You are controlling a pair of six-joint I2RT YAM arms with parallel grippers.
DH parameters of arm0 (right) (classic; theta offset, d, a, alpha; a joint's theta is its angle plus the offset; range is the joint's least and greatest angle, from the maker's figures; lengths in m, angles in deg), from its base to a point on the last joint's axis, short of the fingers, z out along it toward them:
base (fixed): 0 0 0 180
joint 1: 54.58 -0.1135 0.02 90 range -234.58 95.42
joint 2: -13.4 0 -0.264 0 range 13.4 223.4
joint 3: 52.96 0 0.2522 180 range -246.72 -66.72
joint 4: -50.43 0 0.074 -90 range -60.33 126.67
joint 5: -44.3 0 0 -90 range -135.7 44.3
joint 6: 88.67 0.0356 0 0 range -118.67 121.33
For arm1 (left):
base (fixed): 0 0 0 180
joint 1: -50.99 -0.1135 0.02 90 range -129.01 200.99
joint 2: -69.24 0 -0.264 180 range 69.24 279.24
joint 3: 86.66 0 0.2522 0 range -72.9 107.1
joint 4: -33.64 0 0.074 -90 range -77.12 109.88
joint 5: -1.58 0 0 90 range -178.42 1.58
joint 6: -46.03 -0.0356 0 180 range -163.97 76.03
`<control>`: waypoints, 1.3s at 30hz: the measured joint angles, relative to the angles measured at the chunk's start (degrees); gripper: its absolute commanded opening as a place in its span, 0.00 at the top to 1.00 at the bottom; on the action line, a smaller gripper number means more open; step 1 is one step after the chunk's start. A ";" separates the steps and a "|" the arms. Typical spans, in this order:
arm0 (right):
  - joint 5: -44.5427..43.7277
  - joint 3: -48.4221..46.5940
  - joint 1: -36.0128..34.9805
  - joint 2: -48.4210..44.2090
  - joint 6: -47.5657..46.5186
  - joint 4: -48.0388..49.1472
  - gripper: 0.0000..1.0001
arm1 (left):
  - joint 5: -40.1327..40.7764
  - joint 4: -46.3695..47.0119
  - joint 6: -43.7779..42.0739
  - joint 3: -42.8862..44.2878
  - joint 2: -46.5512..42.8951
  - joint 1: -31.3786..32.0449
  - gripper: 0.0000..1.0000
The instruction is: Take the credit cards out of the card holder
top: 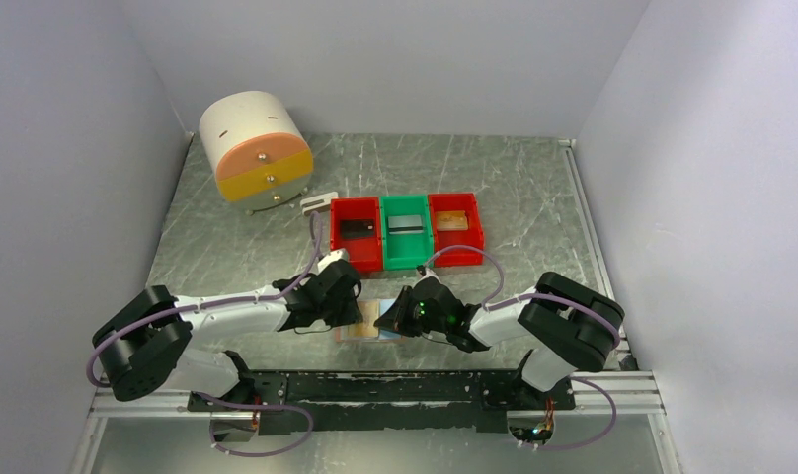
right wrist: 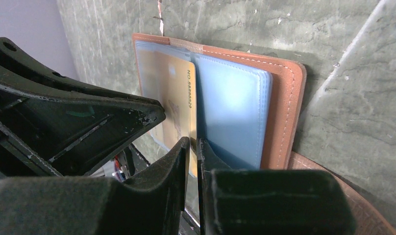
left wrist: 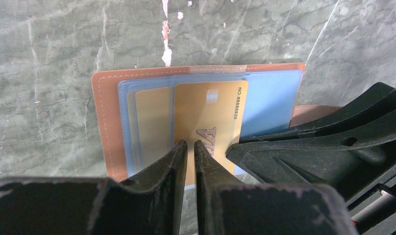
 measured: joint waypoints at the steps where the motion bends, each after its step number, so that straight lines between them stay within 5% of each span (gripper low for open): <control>1: 0.00 0.00 0.00 0.00 0.00 0.00 0.84 | 0.22 -0.28 0.17 0.11 0.00 0.09 0.78; 39: -0.24 0.00 0.00 -0.31 0.00 -0.26 0.83 | 3.34 -2.10 2.38 0.61 -0.15 1.49 0.72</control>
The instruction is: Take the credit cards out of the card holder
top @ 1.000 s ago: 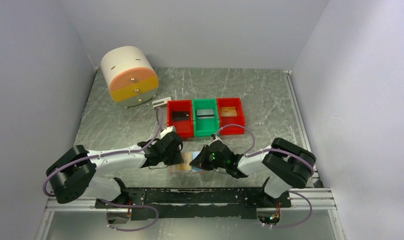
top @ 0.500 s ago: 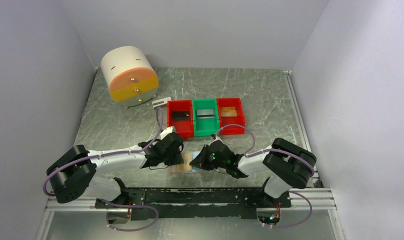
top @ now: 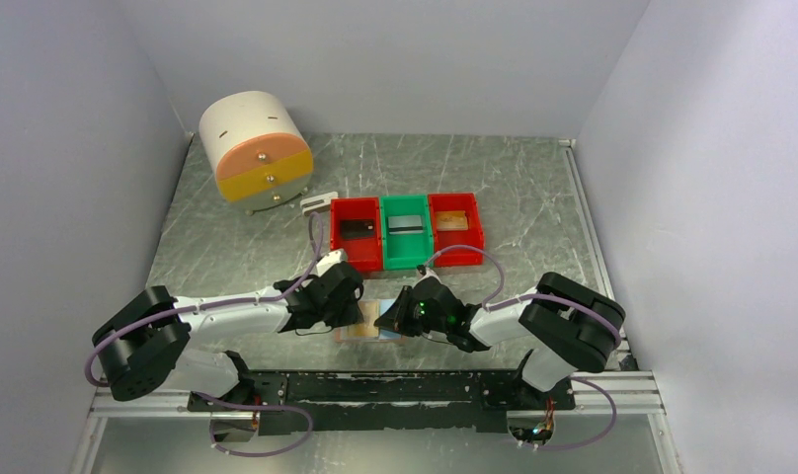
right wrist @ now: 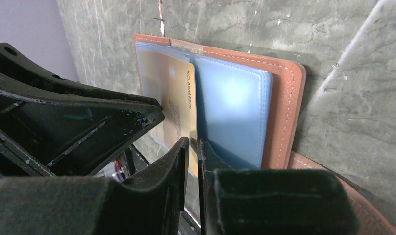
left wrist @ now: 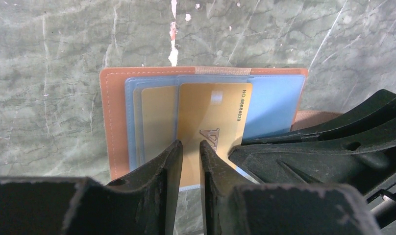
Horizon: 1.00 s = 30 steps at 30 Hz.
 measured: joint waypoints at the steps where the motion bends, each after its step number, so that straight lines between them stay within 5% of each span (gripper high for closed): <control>1: 0.02 0.00 0.00 -0.02 0.00 0.00 0.83 | 0.04 -0.09 0.11 0.02 0.00 0.02 0.71; 30: -0.04 0.00 0.00 -0.02 0.02 0.02 0.83 | 2.49 -1.01 1.51 0.68 0.74 1.03 0.70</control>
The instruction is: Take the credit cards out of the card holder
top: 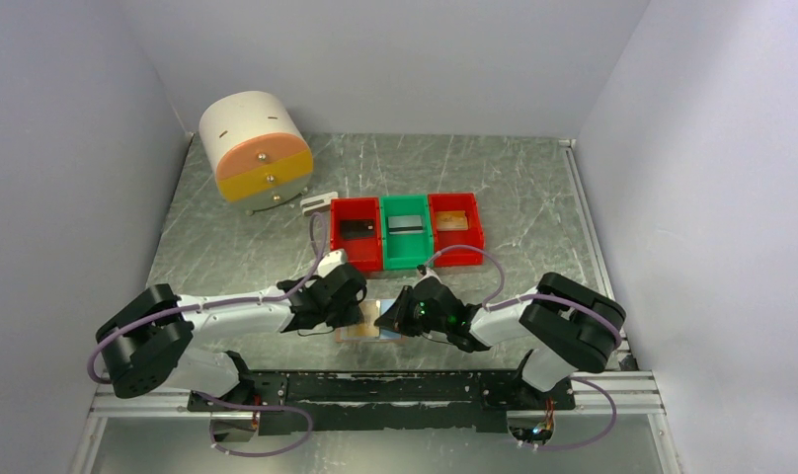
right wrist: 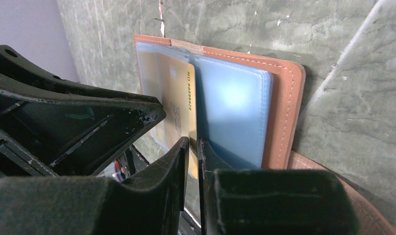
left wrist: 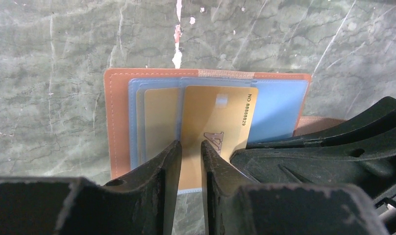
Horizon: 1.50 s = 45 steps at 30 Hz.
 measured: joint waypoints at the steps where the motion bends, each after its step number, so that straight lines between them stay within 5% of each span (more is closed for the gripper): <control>1: -0.04 0.02 0.00 -0.07 0.00 0.00 0.83 | 0.02 -0.04 0.15 0.13 0.20 0.02 0.70; 10: -2.19 2.82 1.27 -5.18 -0.24 -2.99 0.86 | 0.52 -0.52 1.44 0.15 0.26 0.26 0.70; 20: 1.25 3.21 1.99 -3.04 -1.51 2.45 0.66 | 0.55 -0.24 1.73 -0.11 0.02 0.26 0.71; 35: 1.79 2.95 2.08 -1.01 -1.16 4.22 1.00 | 0.57 -0.28 1.70 -0.11 0.04 0.26 0.71; 39: 1.57 4.28 2.95 -3.80 -1.38 3.15 0.99 | 0.59 -0.28 1.73 -0.09 0.04 0.26 0.72; 45: 2.08 6.10 4.22 -4.26 -1.38 3.56 0.83 | 0.57 -0.28 1.66 -0.09 0.04 0.26 0.72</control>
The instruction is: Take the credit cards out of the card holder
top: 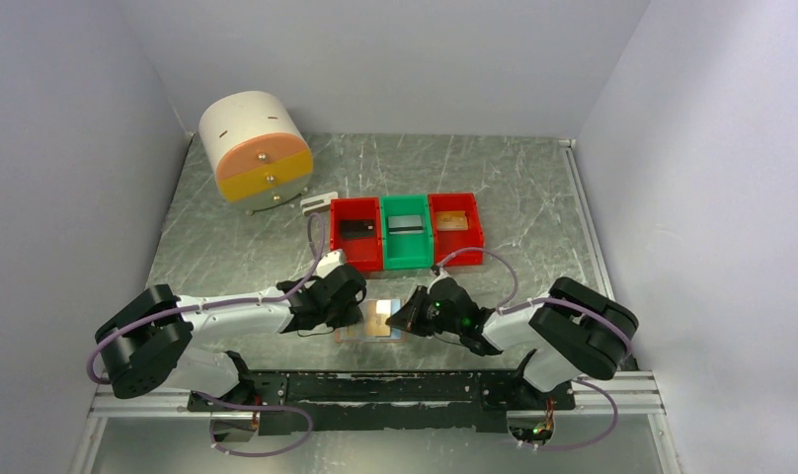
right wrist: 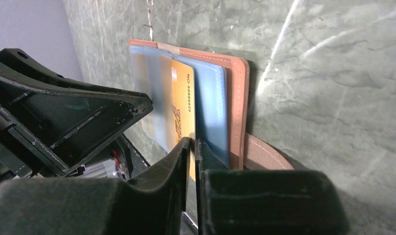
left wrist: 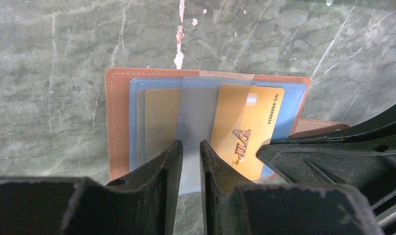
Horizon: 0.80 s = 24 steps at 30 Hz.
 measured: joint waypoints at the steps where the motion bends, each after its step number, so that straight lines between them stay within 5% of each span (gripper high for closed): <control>1: 0.37 -0.20 0.02 0.48 -0.04 0.35 0.81 | 0.00 0.02 -0.02 0.00 0.00 0.00 0.72; 9: 2.10 -1.16 0.20 4.28 0.98 5.77 0.70 | -0.02 0.00 -0.48 0.00 0.00 0.00 0.72; 17: 1.68 -1.16 0.39 5.07 1.75 6.10 0.95 | -0.02 -0.11 -0.72 0.09 0.00 0.00 0.72; 24: 1.92 0.81 1.38 1.70 1.97 6.43 1.00 | 0.02 -0.76 -0.92 0.09 -0.68 0.00 0.70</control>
